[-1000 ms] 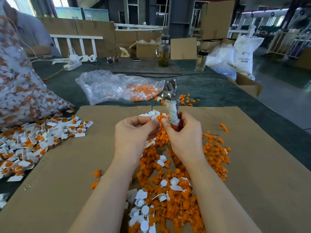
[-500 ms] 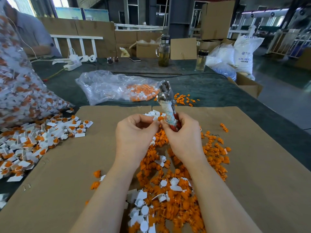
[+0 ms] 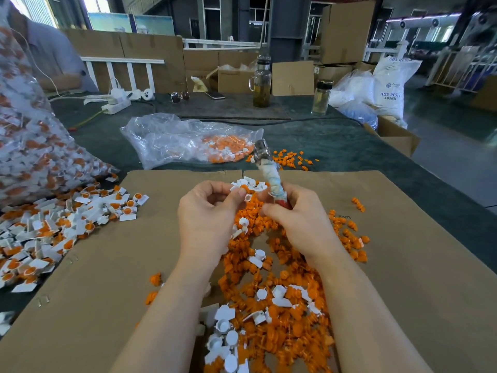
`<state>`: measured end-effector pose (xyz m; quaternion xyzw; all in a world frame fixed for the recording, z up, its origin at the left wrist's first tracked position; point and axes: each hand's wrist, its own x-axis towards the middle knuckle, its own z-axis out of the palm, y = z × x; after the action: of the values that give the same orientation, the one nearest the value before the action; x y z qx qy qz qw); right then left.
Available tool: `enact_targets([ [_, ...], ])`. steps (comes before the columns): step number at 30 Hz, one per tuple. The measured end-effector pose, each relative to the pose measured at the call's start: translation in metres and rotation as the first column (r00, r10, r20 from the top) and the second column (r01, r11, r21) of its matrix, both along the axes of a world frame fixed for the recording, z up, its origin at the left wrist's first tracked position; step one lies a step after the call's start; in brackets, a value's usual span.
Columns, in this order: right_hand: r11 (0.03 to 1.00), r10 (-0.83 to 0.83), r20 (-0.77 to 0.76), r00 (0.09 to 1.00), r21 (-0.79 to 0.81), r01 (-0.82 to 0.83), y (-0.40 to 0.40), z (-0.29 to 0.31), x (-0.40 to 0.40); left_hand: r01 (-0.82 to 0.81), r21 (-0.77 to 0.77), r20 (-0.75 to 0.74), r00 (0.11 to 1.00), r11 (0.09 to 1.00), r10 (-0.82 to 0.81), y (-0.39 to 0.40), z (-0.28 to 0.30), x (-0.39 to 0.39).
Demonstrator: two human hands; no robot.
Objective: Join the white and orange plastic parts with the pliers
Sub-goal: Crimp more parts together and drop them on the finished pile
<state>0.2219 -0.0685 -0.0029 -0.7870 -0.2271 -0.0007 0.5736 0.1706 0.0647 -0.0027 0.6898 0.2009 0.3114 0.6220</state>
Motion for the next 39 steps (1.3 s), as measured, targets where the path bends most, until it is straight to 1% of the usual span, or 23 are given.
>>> enact_targets([
  [3, 0.994, 0.080, -0.099, 0.992, -0.061, -0.086, -0.009, 0.001, 0.003, 0.017, -0.072, 0.060, 0.998, 0.997, -0.013, 0.002, 0.002, -0.002],
  [6, 0.974, 0.158, -0.157, 0.975, -0.135, -0.180, -0.015, 0.002, 0.006, 0.058, -0.134, 0.117, 0.992, 0.989, -0.042, 0.006, 0.002, -0.003],
  [10, 0.925, 0.270, -0.174, 0.947, -0.227, -0.306, -0.018, 0.004, 0.005, 0.086, -0.150, 0.147, 0.987, 0.985, -0.064, 0.009, 0.002, -0.003],
  [13, 0.905, 0.302, -0.184, 0.935, -0.254, -0.343, -0.018, 0.003, 0.005, 0.102, -0.154, 0.170, 0.982, 0.983, -0.076, 0.010, 0.002, -0.004],
  [22, 0.885, 0.316, -0.139, 0.939, -0.314, -0.344, -0.014, 0.003, 0.002, 0.144, -0.124, 0.180, 0.976, 0.982, -0.121, 0.013, 0.002, -0.006],
  [27, 0.889, 0.302, -0.089, 0.949, -0.332, -0.315, -0.010, 0.004, 0.000, 0.149, -0.152, 0.173, 0.977, 0.977, -0.122, 0.015, 0.000, -0.006],
  [32, 0.871, 0.280, -0.048, 0.959, -0.407, -0.275, -0.008, 0.003, 0.001, 0.159, -0.187, 0.161, 0.978, 0.969, -0.129, 0.017, 0.000, -0.005],
  [34, 0.871, 0.268, -0.042, 0.962, -0.416, -0.261, -0.007, 0.003, 0.000, 0.171, -0.228, 0.151, 0.979, 0.959, -0.138, 0.017, 0.000, -0.004],
  [36, 0.871, 0.256, -0.020, 0.967, -0.429, -0.239, -0.005, 0.001, 0.000, 0.171, -0.305, 0.125, 0.982, 0.937, -0.138, 0.019, 0.000, -0.004],
  [38, 0.871, 0.220, 0.014, 0.975, -0.454, -0.190, -0.004, -0.001, 0.000, 0.145, -0.454, 0.104, 0.989, 0.879, -0.109, 0.024, 0.000, -0.004],
  [39, 0.874, 0.193, 0.030, 0.981, -0.459, -0.158, -0.003, -0.002, 0.001, 0.114, -0.543, 0.092, 0.993, 0.832, -0.076, 0.028, 0.000, -0.003],
])
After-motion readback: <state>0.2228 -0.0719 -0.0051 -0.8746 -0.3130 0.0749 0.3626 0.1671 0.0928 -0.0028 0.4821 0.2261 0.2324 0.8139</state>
